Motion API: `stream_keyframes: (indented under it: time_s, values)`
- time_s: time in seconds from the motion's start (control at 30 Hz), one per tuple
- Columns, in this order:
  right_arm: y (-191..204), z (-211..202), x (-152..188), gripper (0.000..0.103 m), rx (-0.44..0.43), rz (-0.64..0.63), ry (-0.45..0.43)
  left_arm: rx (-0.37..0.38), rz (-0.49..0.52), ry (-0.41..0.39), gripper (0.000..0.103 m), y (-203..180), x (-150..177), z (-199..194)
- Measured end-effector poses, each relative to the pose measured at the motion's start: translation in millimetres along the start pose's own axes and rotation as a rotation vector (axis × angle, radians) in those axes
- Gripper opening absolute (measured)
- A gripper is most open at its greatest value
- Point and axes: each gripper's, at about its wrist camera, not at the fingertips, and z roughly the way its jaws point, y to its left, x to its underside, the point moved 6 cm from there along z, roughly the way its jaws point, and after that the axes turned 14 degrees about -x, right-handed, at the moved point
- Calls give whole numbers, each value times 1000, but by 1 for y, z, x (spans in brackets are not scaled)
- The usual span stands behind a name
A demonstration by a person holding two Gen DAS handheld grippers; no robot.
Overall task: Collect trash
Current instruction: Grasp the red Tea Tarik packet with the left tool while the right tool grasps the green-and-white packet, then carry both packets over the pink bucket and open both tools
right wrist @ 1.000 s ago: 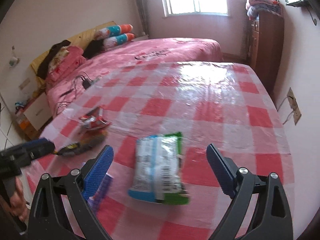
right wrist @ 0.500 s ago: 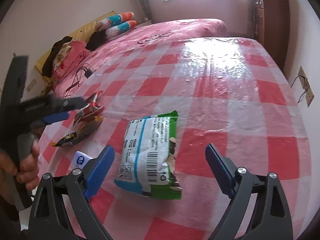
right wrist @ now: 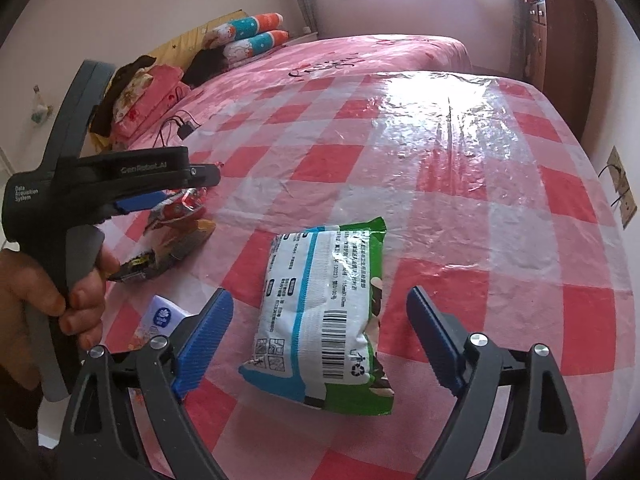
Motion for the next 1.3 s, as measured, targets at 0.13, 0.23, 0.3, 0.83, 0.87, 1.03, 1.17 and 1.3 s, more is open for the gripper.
stream_keyframes:
  time_s: [0.13, 0.23, 0.3, 0.83, 0.87, 1.03, 1.17, 1.3]
  values:
    - [0, 3, 0, 84, 21, -12, 7, -40, -2, 9, 64, 5, 1, 9]
    - [-1, 5, -2, 77, 29, -12, 7, -30, -14, 1, 61, 9, 2, 11]
    - [-1, 6, -3, 76, 31, -15, 7, -29, -16, -6, 59, 10, 2, 11]
    - [2, 12, -4, 49, 68, -52, 24, 41, -30, -23, 46, 22, 8, 7]
    - [2, 12, -4, 48, 66, -51, 24, 43, -29, -24, 46, 23, 9, 6]
    - [2, 11, -4, 43, 45, -43, 16, 59, -25, -41, 46, 33, 12, -3]
    - [2, 8, -4, 41, 33, -35, 5, 69, -18, -52, 46, 39, 16, -10]
    - [0, 4, -4, 39, 31, -25, -12, 81, -8, -59, 46, 45, 22, -17]
